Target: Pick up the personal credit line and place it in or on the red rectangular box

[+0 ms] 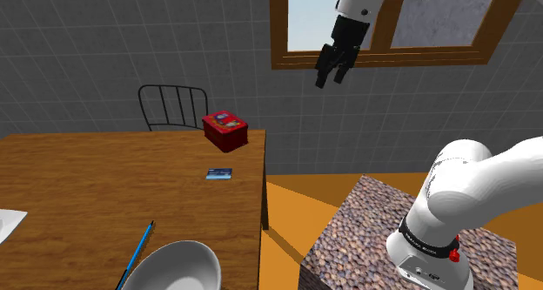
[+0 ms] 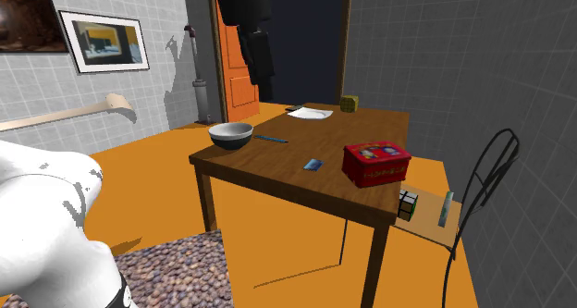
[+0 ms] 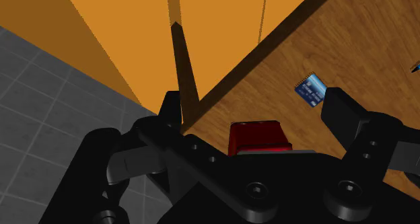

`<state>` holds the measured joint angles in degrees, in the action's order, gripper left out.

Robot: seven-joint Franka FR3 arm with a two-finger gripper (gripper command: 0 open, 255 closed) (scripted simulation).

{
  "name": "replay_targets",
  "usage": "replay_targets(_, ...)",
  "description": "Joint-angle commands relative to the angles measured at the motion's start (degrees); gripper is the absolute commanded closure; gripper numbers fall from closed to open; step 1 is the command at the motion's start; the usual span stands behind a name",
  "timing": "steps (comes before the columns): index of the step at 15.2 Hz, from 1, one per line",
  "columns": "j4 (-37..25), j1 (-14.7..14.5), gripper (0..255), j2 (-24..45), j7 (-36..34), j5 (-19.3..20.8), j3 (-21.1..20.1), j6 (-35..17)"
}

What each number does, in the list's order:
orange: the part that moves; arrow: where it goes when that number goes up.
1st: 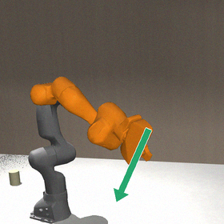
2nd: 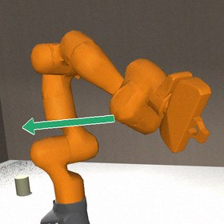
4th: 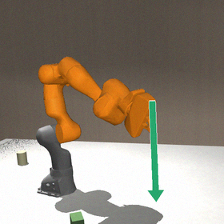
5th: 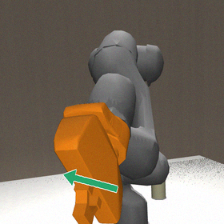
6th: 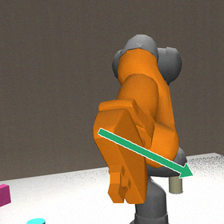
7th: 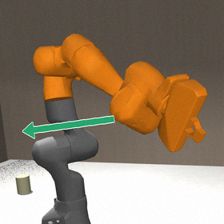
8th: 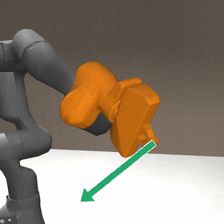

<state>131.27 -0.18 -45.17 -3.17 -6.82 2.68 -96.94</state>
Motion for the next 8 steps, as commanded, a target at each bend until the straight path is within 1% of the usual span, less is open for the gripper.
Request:
replay_targets(1,0.0,0.0,0,0.0,0.0,0.0,0.0,0.0)
replay_targets(8,8.0,-4.1,0,5.2,7.3,-2.0,-0.8,-17.6)
